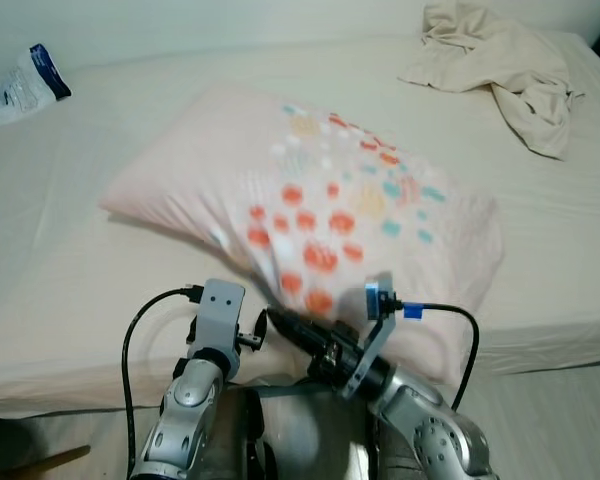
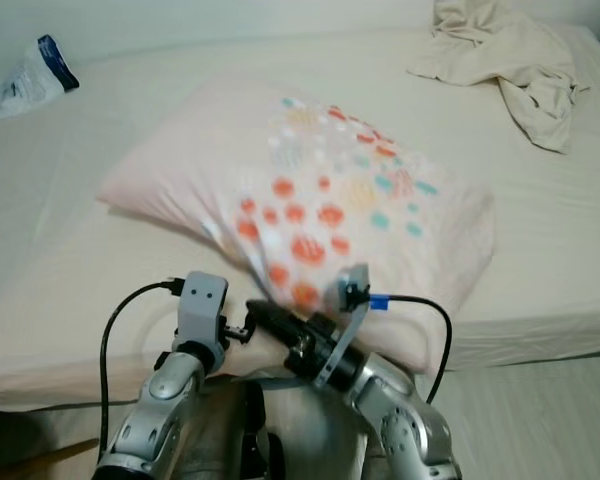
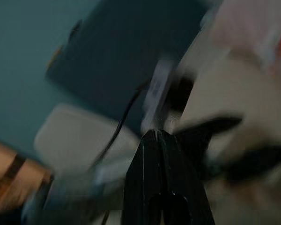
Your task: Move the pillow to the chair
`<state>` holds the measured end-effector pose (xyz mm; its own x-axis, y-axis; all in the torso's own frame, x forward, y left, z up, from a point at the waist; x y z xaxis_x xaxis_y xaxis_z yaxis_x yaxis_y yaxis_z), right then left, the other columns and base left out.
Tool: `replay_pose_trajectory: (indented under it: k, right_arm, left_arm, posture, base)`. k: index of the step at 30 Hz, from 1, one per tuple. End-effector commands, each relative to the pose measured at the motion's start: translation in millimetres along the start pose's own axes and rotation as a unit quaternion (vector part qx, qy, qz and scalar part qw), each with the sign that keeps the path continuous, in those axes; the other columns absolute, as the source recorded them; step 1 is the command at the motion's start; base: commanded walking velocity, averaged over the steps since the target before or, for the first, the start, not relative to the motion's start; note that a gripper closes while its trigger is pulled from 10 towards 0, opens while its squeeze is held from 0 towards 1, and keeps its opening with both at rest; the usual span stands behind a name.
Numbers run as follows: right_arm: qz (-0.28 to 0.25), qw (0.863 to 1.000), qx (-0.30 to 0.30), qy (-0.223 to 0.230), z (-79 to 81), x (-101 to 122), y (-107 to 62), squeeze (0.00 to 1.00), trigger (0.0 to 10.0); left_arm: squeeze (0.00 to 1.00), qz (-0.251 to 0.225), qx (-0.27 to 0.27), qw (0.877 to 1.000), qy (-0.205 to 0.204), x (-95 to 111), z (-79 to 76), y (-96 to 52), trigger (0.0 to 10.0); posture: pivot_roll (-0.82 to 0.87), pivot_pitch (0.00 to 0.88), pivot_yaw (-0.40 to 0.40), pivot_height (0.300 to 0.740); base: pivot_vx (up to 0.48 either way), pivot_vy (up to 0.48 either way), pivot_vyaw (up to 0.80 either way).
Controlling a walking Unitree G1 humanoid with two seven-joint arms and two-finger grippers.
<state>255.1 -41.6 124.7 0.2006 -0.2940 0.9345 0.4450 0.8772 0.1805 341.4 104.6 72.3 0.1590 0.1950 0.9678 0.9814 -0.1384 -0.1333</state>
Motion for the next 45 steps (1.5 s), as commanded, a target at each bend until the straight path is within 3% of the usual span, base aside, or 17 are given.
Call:
replay_pose_trajectory:
  k: [1,8,10,11,12,13,15,16,17,18,19,20,28,31,33,40,45]
  right_arm:
    - [0.024,1.000,0.014,0.007,11.7,-11,-5.6,0.00,0.0]
    - [0.071,0.996,-0.037,-0.031,3.1,-24,-21.5,0.00,0.0]
    - [0.070,0.988,-0.121,-0.067,-24.7,-18,-23.6,0.00,0.0]
    - [0.070,0.983,-0.149,-0.080,-34.1,-16,-25.0,0.00,4.8]
    - [0.069,0.980,-0.164,-0.087,-39.1,-14,-25.9,0.00,4.8]
    - [0.057,0.972,-0.208,-0.091,-53.5,-7,-29.3,0.00,10.0]
    - [0.046,0.963,-0.249,-0.095,-65.9,0,-34.2,0.00,10.0]
    - [0.028,0.945,-0.307,-0.110,-83.1,14,-45.1,0.00,10.0]
    - [0.013,0.929,-0.349,-0.122,-94.2,25,-54.5,0.10,10.0]
    - [0.005,0.912,-0.386,-0.141,-103.2,35,-64.9,0.62,10.0]
    - [0.001,0.900,-0.408,-0.152,-108.0,41,-71.4,0.62,10.0]
    - [-0.007,0.892,-0.423,-0.160,-110.9,48,-77.1,1.00,10.0]
    - [-0.058,0.870,-0.459,-0.172,-107.4,71,-90.6,1.00,10.0]
    - [-0.084,0.850,-0.499,-0.149,-107.1,73,-105.6,1.00,10.0]
    - [-0.095,0.834,-0.531,-0.119,-108.8,65,-120.9,1.00,10.0]
    - [-0.122,0.810,-0.574,-0.017,-111.0,28,-149.0,1.00,10.0]
    - [-0.130,0.805,-0.578,0.014,-114.6,12,-158.3,1.00,10.0]
  left_arm:
    - [0.00,0.020,0.007,1.000,-0.016,-12,5.6,-0.8,10.0]
    - [0.00,0.023,-0.003,0.999,-0.026,-12,2.6,8.3,10.0]
    - [0.00,0.024,-0.009,0.999,-0.031,-12,0.1,9.5,10.0]
    - [0.00,0.025,-0.011,0.999,-0.031,-13,-0.5,9.7,10.0]
    - [0.00,0.026,-0.012,0.999,-0.032,-13,-0.8,9.8,10.0]
    - [0.00,0.027,-0.014,0.999,-0.033,-13,-1.3,10.0,10.0]
    - [0.00,0.027,-0.017,0.999,-0.035,-14,-1.7,10.6,10.0]
    - [0.00,0.029,-0.021,0.999,-0.037,-14,-2.2,11.1,10.0]
    - [0.00,0.031,-0.024,0.998,-0.039,-15,-2.6,11.5,10.0]
    - [0.00,0.032,-0.027,0.998,-0.041,-15,-2.9,11.9,10.0]
    - [0.00,0.033,-0.029,0.998,-0.042,-15,-3.1,12.0,10.0]
    - [0.00,0.033,-0.030,0.998,-0.043,-15,-2.9,12.8,10.0]
    - [0.00,0.041,-0.039,0.996,-0.069,-15,-3.3,18.0,10.0]
    - [0.00,0.054,-0.043,0.993,-0.097,-20,-4.0,18.6,10.0]
    - [0.00,0.065,-0.044,0.990,-0.121,-24,-4.1,18.5,10.0]
    - [0.00,0.079,-0.045,0.985,-0.146,-29,-4.3,18.9,10.0]
    - [0.00,0.081,-0.046,0.984,-0.154,-30,-3.2,18.3,10.0]
  posture:
    - [-0.13,0.205,0.114,0.605]
    - [-0.14,0.196,0.123,0.605]
    - [-0.14,0.194,0.126,0.605]
    - [-0.14,0.194,0.126,0.605]
    - [-0.14,0.194,0.126,0.605]
    - [-0.14,0.195,0.129,0.605]
    - [-0.14,0.188,0.131,0.605]
    - [-0.13,0.189,0.133,0.605]
    - [-0.14,0.189,0.134,0.605]
    - [-0.14,0.187,0.135,0.605]
    - [-0.14,0.187,0.135,0.605]
    - [-0.14,0.184,0.138,0.605]
    - [-0.15,0.182,0.144,0.605]
    - [-0.16,0.182,0.145,0.605]
    - [-0.16,0.186,0.146,0.605]
    - [-0.16,0.191,0.152,0.605]
    - [-0.15,0.198,0.153,0.605]
  base:
    - [0.000,0.000,0.00]
    - [0.000,0.000,0.00]
    - [0.000,0.000,0.00]
    - [0.000,0.000,0.00]
    - [0.000,0.000,0.00]
    - [0.000,0.000,0.00]
    - [0.000,0.000,0.00]
    - [0.000,0.000,0.00]
    - [0.000,0.000,0.00]
    - [0.000,0.000,0.00]
    - [0.000,0.000,0.00]
    - [0.000,0.000,0.00]
    - [0.000,0.000,0.00]
    - [0.000,0.000,0.00]
    - [0.000,0.000,0.00]
    - [0.000,0.000,0.00]
    - [0.000,0.000,0.00]
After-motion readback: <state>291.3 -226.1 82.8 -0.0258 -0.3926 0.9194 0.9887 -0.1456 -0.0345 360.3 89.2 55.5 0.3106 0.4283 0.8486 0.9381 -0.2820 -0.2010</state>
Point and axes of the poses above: a point about 5 cm out from each wrist's last joint towards the gripper, its own y axis pointing out of the wrist towards the gripper, its own x axis along the axis of the wrist's last joint, z = x × y, the point moved 5 cm from there along y, pointing out of the wrist towards the gripper, and after that the axes turned 13 degrees about -y, right-handed, at the moved point
